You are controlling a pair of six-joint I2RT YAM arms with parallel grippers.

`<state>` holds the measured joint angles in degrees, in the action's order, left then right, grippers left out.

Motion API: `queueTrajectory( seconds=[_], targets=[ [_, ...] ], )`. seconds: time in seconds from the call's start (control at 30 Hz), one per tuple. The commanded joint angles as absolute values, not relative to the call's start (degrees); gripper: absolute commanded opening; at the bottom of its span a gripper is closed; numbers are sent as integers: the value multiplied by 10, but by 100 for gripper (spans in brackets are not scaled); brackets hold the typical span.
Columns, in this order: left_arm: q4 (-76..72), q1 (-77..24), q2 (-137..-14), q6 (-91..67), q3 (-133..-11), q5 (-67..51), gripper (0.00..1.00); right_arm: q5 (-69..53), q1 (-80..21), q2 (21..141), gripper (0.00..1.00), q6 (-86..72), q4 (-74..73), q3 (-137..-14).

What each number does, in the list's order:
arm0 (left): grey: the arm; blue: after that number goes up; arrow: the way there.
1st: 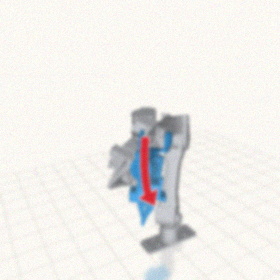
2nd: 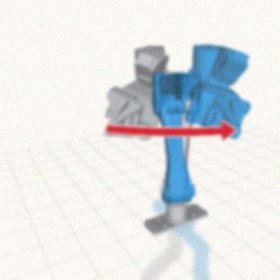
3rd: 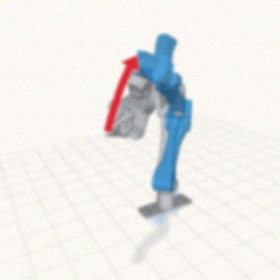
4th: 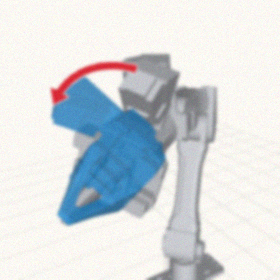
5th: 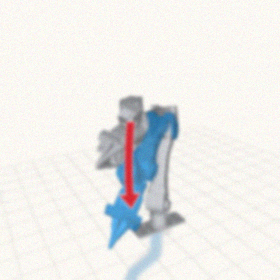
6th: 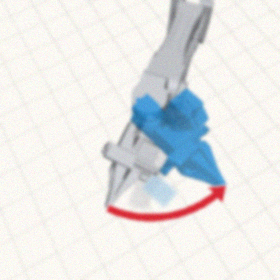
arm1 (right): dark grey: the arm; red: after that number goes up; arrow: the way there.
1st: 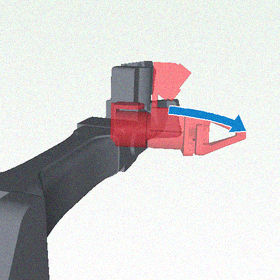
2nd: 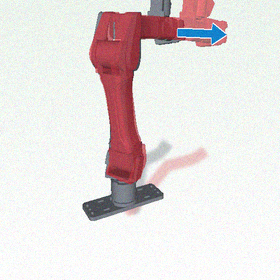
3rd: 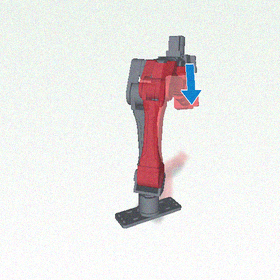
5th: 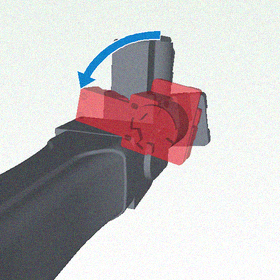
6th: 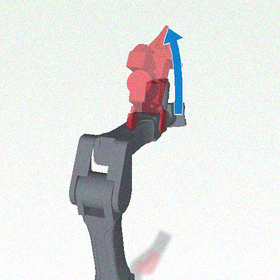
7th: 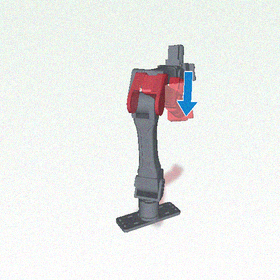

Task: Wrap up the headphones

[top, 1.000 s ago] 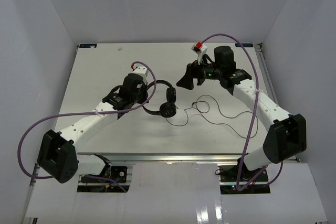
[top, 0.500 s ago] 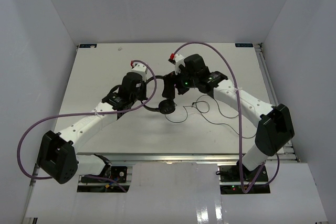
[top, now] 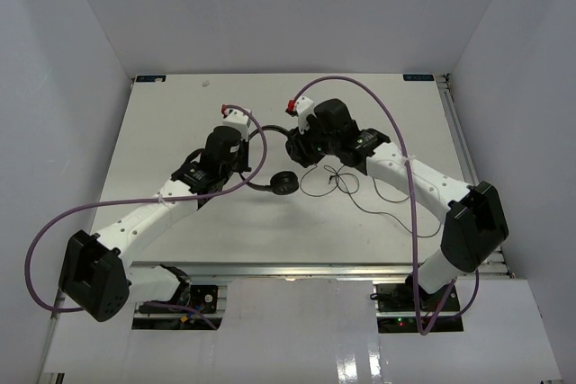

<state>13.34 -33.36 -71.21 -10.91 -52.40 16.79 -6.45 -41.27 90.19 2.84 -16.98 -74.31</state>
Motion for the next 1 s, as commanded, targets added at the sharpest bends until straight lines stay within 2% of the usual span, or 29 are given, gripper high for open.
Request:
queueTrajectory(
  seconds=[0.0,0.03,0.07,0.1,0.3,0.43,0.57,0.63,0.7,0.8,0.97],
  targets=[
    [114,-333,-679,-105,-519,166,0,-76,-407,872,50,136,-138,-738],
    [113,-333,-680,-105,-520,165,0,-97,-407,870,61,146,-141,-738],
    [113,-333,-680,-106,-520,164,0,-109,-407,868,81,154,-143,-738],
    [113,-333,-681,-108,-522,164,0,-123,-407,865,92,164,-146,-740],
    [114,-333,-693,-120,-533,201,0,-189,-394,807,90,267,-194,-740],
    [111,-333,-698,-127,-537,221,0,-245,-327,733,90,314,-190,-710],
    [105,-333,-692,-142,-536,215,0,-462,-241,697,90,387,-193,-656],
    [100,-333,-682,-155,-536,206,0,-583,-232,699,90,423,-195,-619],
    [93,-333,-659,-173,-536,203,0,-651,-232,702,90,457,-193,-590],
    [84,-333,-621,-200,-531,225,0,-673,-242,721,90,446,-121,-555],
    [77,-332,-555,-249,-518,252,0,-628,-254,758,90,406,-32,-546]
  ],
)
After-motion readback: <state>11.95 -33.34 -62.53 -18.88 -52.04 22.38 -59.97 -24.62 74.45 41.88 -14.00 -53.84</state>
